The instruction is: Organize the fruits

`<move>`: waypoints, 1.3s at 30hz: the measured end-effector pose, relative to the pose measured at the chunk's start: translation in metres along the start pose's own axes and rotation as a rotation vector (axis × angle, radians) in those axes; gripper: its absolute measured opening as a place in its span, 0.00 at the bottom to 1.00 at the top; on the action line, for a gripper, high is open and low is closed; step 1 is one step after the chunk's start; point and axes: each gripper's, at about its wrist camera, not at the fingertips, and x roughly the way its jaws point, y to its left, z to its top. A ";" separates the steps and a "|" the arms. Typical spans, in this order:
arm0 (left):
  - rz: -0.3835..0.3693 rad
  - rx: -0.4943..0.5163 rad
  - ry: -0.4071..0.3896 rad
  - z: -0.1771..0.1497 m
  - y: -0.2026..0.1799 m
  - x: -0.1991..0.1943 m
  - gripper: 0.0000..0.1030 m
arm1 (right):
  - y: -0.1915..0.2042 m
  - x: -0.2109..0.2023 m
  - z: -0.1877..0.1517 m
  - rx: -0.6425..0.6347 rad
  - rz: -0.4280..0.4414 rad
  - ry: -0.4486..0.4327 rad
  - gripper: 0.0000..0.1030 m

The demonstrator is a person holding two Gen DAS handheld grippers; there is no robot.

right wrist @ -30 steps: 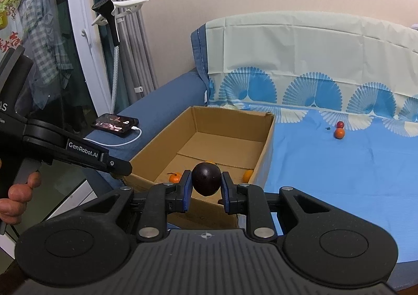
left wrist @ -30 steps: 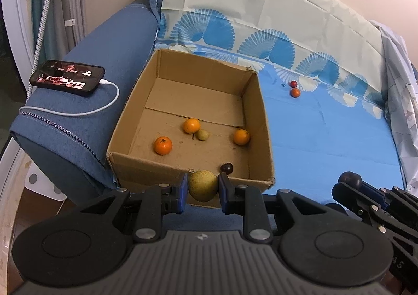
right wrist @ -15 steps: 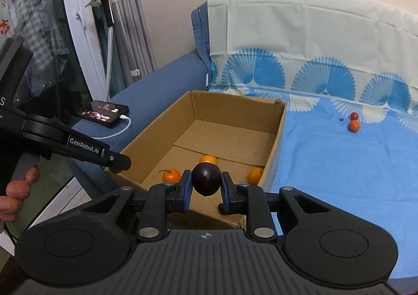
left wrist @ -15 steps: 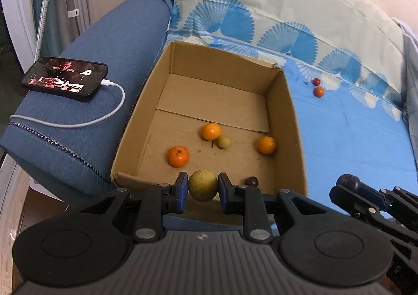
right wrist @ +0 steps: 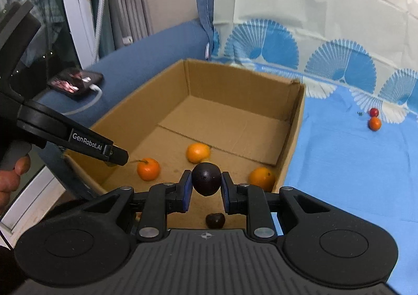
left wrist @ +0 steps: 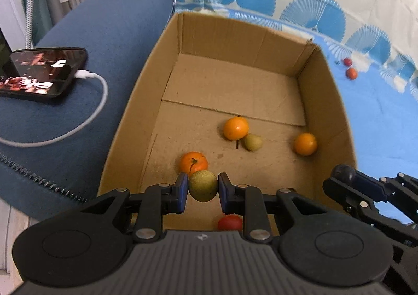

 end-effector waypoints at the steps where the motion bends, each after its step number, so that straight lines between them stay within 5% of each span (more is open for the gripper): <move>1: 0.008 0.006 0.004 0.001 -0.001 0.005 0.27 | 0.000 0.005 -0.001 0.000 0.001 0.009 0.24; 12: 0.057 0.075 0.028 0.003 -0.005 0.047 0.30 | -0.002 0.034 -0.007 -0.021 0.016 0.072 0.28; 13: 0.056 0.080 0.031 0.001 -0.005 0.049 0.46 | -0.003 0.034 -0.007 -0.016 0.021 0.081 0.34; 14: 0.048 0.082 0.029 -0.001 -0.006 0.048 0.73 | -0.003 0.033 -0.007 -0.013 0.014 0.078 0.50; 16: 0.040 0.078 0.008 -0.003 -0.007 0.042 0.99 | -0.002 0.026 -0.007 -0.014 -0.007 0.057 0.68; 24: 0.038 0.121 -0.028 -0.022 -0.016 0.005 1.00 | 0.006 -0.015 -0.011 0.025 -0.058 0.037 0.89; 39: 0.073 0.010 -0.122 -0.100 -0.019 -0.103 1.00 | 0.041 -0.147 -0.047 0.016 -0.135 -0.167 0.99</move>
